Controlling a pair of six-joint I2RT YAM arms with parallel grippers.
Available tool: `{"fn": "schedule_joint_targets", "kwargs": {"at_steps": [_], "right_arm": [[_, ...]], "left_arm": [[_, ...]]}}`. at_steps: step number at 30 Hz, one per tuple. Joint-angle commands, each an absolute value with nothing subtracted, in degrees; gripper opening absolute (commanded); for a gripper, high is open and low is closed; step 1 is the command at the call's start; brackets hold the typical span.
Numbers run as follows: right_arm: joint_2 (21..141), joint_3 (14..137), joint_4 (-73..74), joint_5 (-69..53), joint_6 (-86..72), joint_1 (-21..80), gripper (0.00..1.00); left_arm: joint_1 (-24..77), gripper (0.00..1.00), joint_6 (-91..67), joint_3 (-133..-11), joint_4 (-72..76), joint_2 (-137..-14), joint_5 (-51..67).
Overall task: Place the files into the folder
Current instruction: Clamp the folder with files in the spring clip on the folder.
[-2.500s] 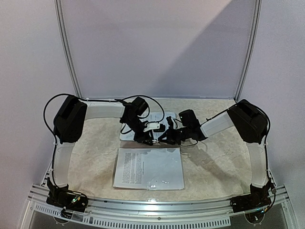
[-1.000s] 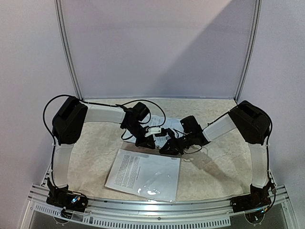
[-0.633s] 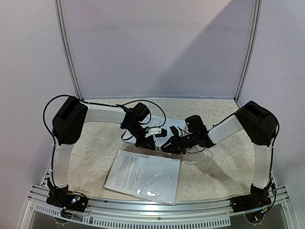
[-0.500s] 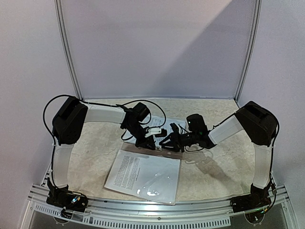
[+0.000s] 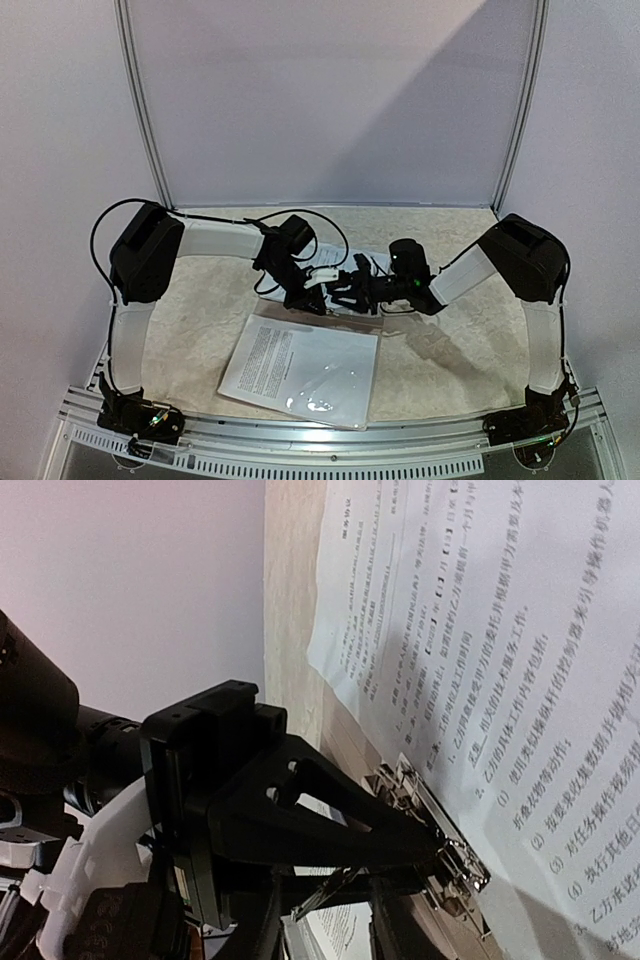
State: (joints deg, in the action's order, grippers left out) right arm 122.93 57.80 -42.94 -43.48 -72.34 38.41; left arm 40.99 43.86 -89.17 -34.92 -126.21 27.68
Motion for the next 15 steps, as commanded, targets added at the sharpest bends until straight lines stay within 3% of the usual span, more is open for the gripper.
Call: {"fn": "schedule_joint_targets", "kwargs": {"at_steps": [1, 15], "right_arm": [[125.27, 60.16, -44.20, -43.24, -72.71, 39.04, 0.23], [124.83, 60.21, -41.49, -45.15, -71.61, 40.12, 0.16]], "left_arm": [[42.45, 0.00, 43.33, -88.42, -40.76, -128.10, 26.63], [42.46, 0.00, 43.29, -89.47, -40.79, -128.57, 26.32]]}}
